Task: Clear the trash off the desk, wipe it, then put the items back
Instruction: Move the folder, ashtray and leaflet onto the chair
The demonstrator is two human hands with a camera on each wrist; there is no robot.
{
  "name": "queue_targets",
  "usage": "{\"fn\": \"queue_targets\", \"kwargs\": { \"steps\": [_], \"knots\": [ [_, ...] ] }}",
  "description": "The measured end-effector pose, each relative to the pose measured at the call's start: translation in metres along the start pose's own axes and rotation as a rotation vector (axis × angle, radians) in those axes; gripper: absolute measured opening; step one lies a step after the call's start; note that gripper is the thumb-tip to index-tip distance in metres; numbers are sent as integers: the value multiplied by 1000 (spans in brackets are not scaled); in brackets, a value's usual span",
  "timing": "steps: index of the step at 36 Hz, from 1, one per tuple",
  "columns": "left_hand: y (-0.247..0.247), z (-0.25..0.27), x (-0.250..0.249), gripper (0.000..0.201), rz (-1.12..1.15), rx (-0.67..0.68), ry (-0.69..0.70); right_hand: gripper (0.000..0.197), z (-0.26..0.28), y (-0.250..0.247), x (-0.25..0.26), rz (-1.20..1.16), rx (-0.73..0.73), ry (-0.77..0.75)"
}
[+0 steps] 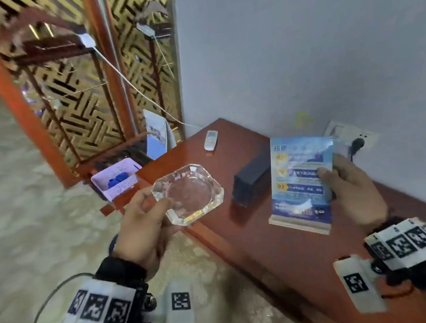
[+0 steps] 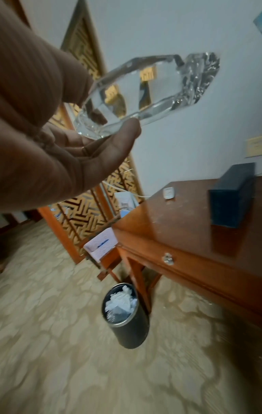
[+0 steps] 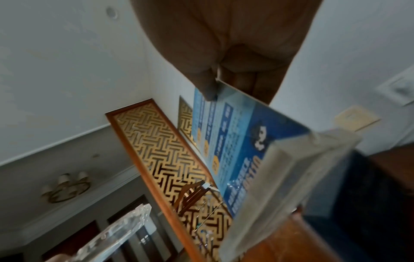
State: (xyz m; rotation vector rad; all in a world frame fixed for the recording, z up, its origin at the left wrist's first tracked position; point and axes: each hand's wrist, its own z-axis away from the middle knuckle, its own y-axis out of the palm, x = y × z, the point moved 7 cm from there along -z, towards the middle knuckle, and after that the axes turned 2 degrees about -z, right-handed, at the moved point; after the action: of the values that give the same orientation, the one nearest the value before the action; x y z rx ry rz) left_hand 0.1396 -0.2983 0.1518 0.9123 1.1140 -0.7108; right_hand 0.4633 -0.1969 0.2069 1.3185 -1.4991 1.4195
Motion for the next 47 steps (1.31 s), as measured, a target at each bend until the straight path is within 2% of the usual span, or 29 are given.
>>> {"fn": "queue_targets", "kwargs": {
  "steps": [1,3,6,11,16,21,26,31,37,41,47],
  "knots": [
    [-22,2,-5,19,6,-31,12,21,-2,20,7,-14,23,-10],
    [-69,7,-15,19,-2,-96,30,43,-6,62,14,-6,82,-21],
    [-145,17,-26,23,17,-197,27,21,-4,135,28,19,154,-37],
    [-265,44,-41,27,73,-335,37,15,11,258,51,116,223,-105],
    [-365,71,-56,30,90,-428,61,8,30,370,72,211,282,-156],
    [-441,80,-59,29,92,-531,48,15,47,450,88,241,306,-163],
    [-476,69,-56,26,138,-559,31,7,43,494,92,263,326,-149],
    [-493,39,-49,28,184,-575,0,18,17,519,92,287,324,-110],
    [-507,-17,-49,26,172,-594,-35,13,-42,558,71,284,338,-93],
    [-505,-68,-59,21,165,-585,-54,24,-85,595,47,275,341,-75],
    [-523,-133,-87,20,107,-604,-48,9,-148,647,51,242,385,-57]
  ]
}}
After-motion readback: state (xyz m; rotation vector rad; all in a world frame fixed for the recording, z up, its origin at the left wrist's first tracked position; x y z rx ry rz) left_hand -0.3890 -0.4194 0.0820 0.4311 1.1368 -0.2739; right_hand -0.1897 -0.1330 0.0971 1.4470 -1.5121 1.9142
